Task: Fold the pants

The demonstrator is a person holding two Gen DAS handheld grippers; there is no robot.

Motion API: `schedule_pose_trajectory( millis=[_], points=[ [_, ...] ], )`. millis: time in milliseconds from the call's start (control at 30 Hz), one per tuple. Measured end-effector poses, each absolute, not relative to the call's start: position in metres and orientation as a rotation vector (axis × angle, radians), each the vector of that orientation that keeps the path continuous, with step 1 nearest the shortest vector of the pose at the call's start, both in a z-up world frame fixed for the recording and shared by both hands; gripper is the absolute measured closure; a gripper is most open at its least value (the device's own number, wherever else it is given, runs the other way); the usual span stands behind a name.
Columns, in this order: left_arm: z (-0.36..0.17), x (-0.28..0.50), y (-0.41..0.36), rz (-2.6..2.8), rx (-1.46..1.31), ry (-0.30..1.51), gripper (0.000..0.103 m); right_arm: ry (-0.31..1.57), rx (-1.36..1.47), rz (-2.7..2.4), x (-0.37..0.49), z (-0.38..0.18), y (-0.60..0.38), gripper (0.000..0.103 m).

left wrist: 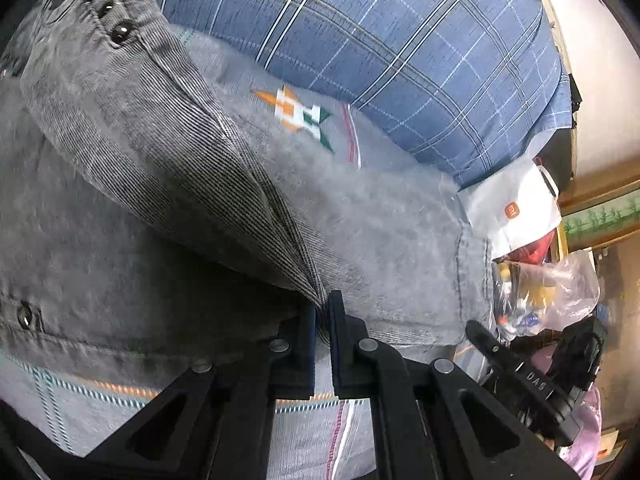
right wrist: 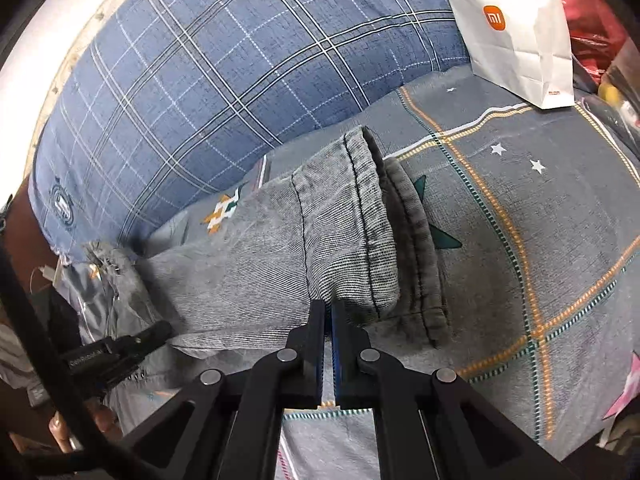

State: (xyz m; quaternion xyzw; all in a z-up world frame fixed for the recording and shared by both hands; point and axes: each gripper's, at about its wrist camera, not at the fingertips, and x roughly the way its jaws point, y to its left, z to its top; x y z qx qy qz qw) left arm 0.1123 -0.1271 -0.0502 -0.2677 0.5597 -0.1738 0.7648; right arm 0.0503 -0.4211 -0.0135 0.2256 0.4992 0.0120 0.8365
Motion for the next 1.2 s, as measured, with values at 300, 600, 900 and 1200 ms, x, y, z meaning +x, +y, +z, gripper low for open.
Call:
schedule_pose_trajectory(
  millis=[300, 600, 900, 1200],
  points=[
    [-0.078, 0.105, -0.127, -0.352, -0.513, 1.232, 0.094, 1.230, 0.255, -0.025, 0.067, -0.051, -0.394, 0.097],
    [-0.008, 0.077, -0.089, -0.365, -0.336, 0.994, 0.032, 0.942, 0.112, -0.095, 0.040, 0.032, -0.372, 0.016],
    [0.022, 0.108, 0.005, -0.141, -0.315, 0.967, 0.031, 0.884, 0.287, 0.358, 0.065, 0.058, -0.288, 0.016],
    [0.000, 0.127, 0.080, 0.010, -0.426, 0.973, 0.029, 1.045, 0.287, 0.588, 0.149, 0.003, -0.168, 0.020]
  ],
)
